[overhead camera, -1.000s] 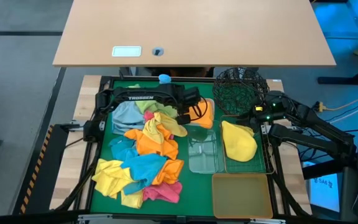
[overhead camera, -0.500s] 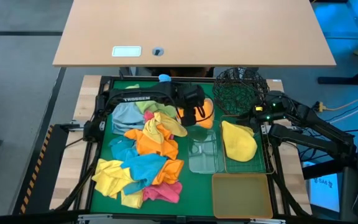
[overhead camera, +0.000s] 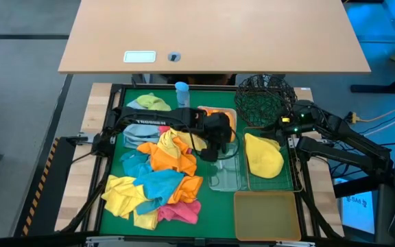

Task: Sort microfiber towel by color & place in baskets
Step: Put the orange towel into the white bin

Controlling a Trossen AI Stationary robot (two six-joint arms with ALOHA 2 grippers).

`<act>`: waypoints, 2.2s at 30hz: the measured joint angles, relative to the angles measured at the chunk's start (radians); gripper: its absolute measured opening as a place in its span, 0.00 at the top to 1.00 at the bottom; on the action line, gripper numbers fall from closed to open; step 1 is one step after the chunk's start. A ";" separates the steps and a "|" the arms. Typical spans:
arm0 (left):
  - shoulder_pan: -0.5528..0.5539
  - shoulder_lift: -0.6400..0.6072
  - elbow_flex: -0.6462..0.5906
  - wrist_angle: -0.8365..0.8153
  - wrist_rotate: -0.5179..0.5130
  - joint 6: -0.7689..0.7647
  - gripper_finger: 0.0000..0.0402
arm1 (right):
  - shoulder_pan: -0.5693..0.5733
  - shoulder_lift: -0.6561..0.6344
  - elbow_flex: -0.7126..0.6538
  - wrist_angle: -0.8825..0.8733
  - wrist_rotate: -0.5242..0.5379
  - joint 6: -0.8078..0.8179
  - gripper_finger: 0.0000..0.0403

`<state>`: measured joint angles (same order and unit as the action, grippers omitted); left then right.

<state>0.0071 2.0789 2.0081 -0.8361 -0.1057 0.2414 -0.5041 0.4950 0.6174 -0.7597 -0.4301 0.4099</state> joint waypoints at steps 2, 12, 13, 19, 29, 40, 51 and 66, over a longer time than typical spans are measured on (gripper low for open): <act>-0.007 0.000 -0.027 0.040 -0.076 0.005 0.66 | 0.000 0.000 0.000 0.000 0.000 0.000 0.48; -0.005 0.002 -0.138 0.145 -0.218 0.001 0.66 | 0.000 0.000 0.000 0.000 0.000 0.000 0.48; -0.003 0.002 -0.146 0.161 -0.230 0.004 0.66 | 0.000 0.000 0.000 0.000 0.000 0.000 0.48; 0.015 0.002 -0.201 0.244 -0.229 0.002 0.66 | 0.000 0.000 0.000 0.000 0.000 0.000 0.48; 0.058 0.002 -0.223 0.280 -0.217 -0.070 0.83 | 0.000 0.000 0.000 0.000 0.000 0.000 0.48; 0.129 0.002 -0.223 0.342 -0.250 -0.075 0.99 | 0.000 0.000 0.000 0.000 0.000 0.000 0.48; 0.227 0.002 -0.223 0.295 -0.160 -0.078 1.00 | 0.000 0.000 0.000 0.000 0.000 0.000 0.48; 0.244 0.061 -0.229 0.196 -0.056 -0.067 1.00 | 0.000 0.000 0.000 0.000 0.001 0.000 0.48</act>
<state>0.2516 2.1397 1.7794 -0.6403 -0.1616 0.1749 -0.5041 0.4946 0.6174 -0.7598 -0.4290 0.4095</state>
